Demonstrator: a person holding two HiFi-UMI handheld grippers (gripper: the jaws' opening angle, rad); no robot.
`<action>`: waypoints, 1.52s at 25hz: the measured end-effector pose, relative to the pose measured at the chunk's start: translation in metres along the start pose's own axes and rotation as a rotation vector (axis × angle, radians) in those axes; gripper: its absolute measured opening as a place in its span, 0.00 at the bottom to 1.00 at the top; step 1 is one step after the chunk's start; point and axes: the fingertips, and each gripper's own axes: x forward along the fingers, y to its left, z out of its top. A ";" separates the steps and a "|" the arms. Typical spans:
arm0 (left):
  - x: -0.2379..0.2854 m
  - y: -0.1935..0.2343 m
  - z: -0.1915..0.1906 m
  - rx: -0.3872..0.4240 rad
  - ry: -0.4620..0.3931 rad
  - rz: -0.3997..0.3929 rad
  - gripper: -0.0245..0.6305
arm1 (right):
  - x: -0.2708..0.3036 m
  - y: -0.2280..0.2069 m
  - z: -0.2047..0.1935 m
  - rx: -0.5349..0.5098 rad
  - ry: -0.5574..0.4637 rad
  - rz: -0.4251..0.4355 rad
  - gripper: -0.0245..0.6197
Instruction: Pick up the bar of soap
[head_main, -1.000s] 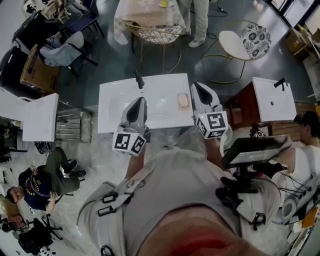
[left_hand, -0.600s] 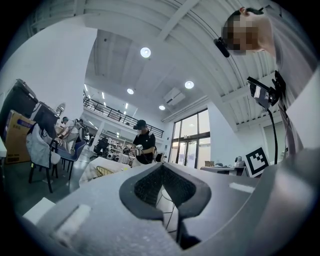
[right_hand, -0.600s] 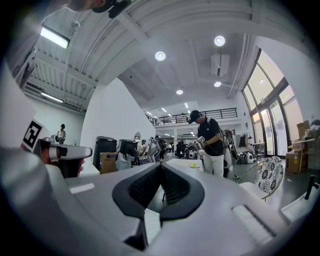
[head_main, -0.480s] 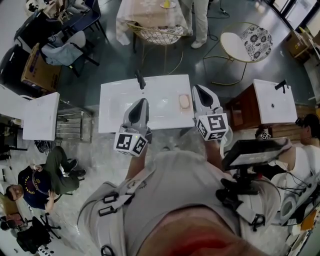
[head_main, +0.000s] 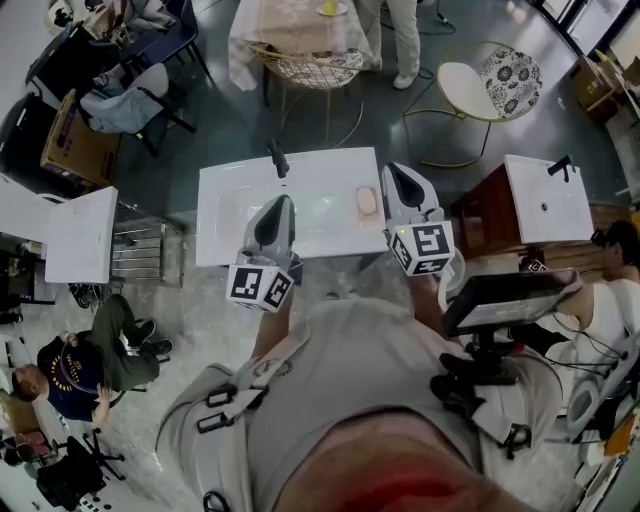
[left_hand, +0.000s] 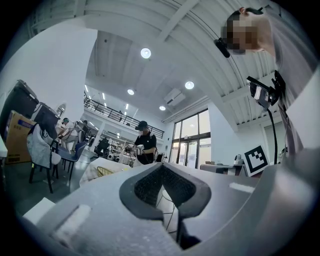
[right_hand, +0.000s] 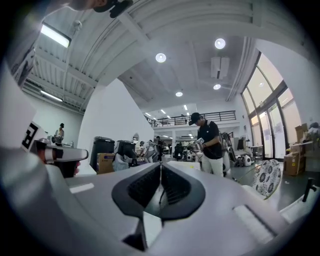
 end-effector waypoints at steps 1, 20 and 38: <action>0.000 0.000 0.000 0.001 0.001 -0.001 0.03 | 0.002 -0.002 -0.001 0.000 0.004 -0.015 0.16; -0.005 -0.013 0.011 0.015 0.006 0.004 0.03 | 0.034 -0.024 -0.046 -0.065 0.190 -0.046 0.70; -0.043 0.003 0.017 0.021 -0.026 0.119 0.03 | 0.115 -0.037 -0.232 -0.134 0.854 0.138 0.59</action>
